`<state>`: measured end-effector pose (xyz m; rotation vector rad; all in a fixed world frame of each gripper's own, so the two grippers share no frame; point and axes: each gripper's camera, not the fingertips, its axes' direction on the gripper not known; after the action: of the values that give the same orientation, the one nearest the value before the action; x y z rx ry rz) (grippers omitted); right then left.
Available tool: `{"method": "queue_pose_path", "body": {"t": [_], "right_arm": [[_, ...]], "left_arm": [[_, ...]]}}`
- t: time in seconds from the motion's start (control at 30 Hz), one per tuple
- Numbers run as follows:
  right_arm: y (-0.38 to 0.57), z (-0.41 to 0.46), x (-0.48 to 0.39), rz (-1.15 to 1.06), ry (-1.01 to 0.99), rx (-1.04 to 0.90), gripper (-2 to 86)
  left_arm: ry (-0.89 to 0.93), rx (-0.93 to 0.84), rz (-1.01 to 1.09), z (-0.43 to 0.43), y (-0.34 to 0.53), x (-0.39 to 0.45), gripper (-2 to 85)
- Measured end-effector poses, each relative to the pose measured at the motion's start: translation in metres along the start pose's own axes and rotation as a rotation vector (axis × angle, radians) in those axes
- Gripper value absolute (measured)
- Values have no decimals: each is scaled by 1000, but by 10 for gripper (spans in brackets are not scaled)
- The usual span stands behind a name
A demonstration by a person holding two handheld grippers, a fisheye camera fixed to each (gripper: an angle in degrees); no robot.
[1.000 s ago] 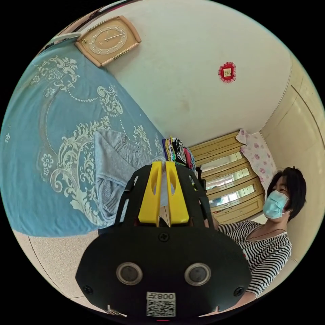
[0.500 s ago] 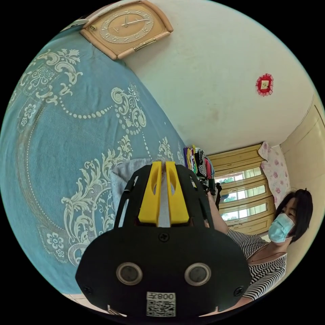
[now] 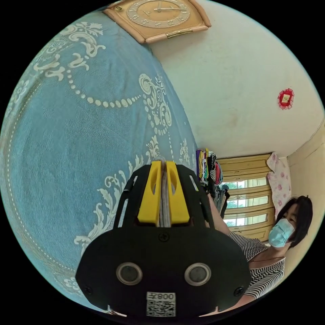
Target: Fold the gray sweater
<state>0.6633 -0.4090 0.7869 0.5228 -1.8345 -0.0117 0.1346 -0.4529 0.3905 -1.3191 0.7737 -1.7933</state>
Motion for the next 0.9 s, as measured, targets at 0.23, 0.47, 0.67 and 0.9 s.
{"method": "queue_pose_path", "body": {"t": [0.23,0.47,0.67,0.9], "right_arm": [[41,1,-3,-6,-24,137,3],[67,92,-141,-308,372,164,0],[47,270,-200,-509,814,-71,0],[57,346,-209,-600,1072,32,0]], "left_arm": [[23,194,49,-16,45,20,29],[-261,-136,497,119,87,158,4],[-782,-319,706,260,107,195,2],[-813,-261,724,299,117,201,1]]}}
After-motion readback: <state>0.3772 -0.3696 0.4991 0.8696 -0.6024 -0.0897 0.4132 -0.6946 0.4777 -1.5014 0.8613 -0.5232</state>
